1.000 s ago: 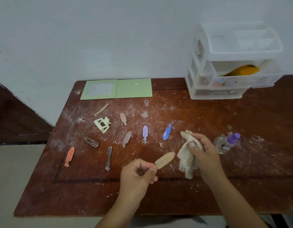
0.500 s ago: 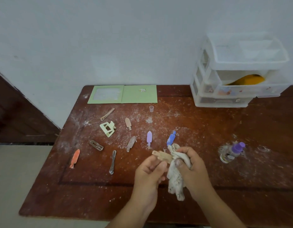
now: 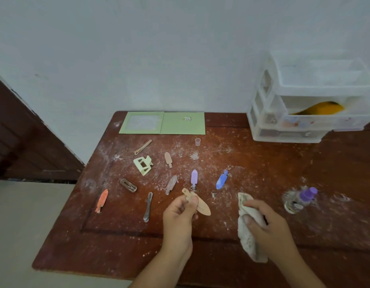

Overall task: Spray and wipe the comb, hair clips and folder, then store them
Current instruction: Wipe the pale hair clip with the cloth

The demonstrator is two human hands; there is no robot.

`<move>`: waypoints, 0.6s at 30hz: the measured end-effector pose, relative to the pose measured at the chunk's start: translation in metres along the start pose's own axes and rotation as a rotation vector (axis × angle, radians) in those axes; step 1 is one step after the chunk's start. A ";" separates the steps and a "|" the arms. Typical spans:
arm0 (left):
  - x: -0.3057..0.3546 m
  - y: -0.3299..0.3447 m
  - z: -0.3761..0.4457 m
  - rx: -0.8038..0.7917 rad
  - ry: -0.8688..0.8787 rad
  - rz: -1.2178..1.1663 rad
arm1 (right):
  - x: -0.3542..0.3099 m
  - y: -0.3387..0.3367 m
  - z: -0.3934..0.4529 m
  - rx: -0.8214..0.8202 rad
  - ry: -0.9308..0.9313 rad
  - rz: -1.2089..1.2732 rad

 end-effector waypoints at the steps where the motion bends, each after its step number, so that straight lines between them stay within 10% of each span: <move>1: 0.000 0.001 -0.001 -0.023 -0.023 -0.008 | -0.004 -0.003 0.002 -0.002 -0.053 -0.017; 18: 0.012 0.008 -0.020 -0.420 0.053 0.523 | -0.034 0.029 0.030 -0.493 -0.434 -0.281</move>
Point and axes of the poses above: each hand's wrist, its own z-axis towards the middle knuckle, its own y-axis out of the palm, x = y × z, the point moved 4 cm from there along z, towards the middle knuckle, and after that the axes turned 10 degrees about -x, right-handed, at the moved point
